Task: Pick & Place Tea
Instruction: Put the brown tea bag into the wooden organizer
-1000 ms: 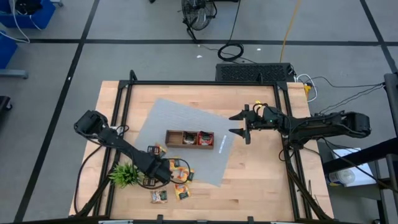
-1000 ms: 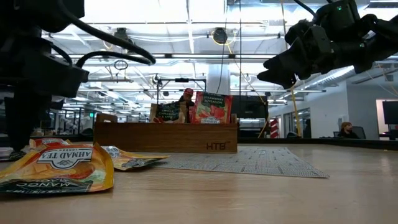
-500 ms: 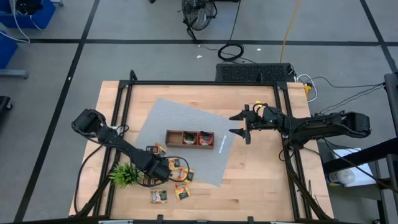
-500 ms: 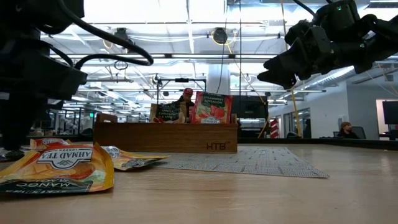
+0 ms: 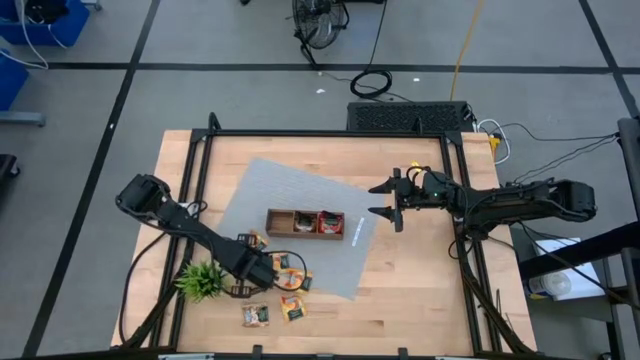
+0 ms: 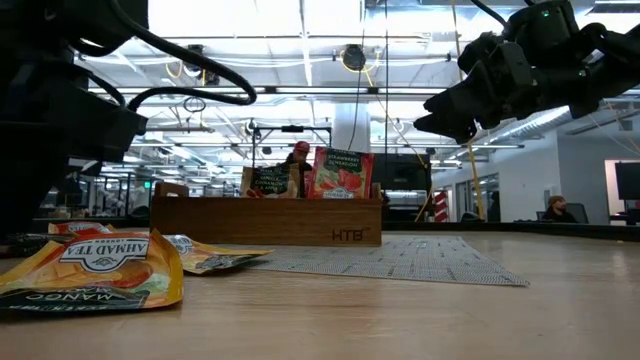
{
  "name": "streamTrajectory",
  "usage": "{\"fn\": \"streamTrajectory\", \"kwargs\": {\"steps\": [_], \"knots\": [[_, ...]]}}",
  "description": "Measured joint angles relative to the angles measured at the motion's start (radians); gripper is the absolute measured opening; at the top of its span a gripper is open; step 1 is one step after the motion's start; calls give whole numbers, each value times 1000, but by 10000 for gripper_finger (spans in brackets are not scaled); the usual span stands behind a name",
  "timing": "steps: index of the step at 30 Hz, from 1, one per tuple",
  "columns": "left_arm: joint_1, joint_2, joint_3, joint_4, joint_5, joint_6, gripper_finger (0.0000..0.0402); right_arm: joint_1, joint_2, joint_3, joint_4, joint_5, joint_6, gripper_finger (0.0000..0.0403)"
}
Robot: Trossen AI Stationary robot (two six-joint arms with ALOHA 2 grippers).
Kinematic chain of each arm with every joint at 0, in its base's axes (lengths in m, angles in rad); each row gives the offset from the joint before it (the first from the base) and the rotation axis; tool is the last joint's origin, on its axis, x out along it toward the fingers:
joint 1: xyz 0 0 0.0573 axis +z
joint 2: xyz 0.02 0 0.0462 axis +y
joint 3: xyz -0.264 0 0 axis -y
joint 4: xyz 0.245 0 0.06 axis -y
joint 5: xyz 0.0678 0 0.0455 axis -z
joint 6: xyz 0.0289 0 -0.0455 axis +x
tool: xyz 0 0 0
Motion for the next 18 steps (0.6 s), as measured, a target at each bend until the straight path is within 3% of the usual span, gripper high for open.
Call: {"fn": "streamTrajectory", "kwargs": {"steps": [3, 11, 18], "knots": [[-3, 4, 58, -123, -34, 0, 7, 0, 0, 0, 0, 0, 1, 267], [-39, -11, 354, -491, -325, -26, 2, 0, 0, 0, 0, 1, 55, 267], [-28, -13, 437, -518, -577, 40, 0, 12, 28, 0, 48, 1, 129, 267]]}}
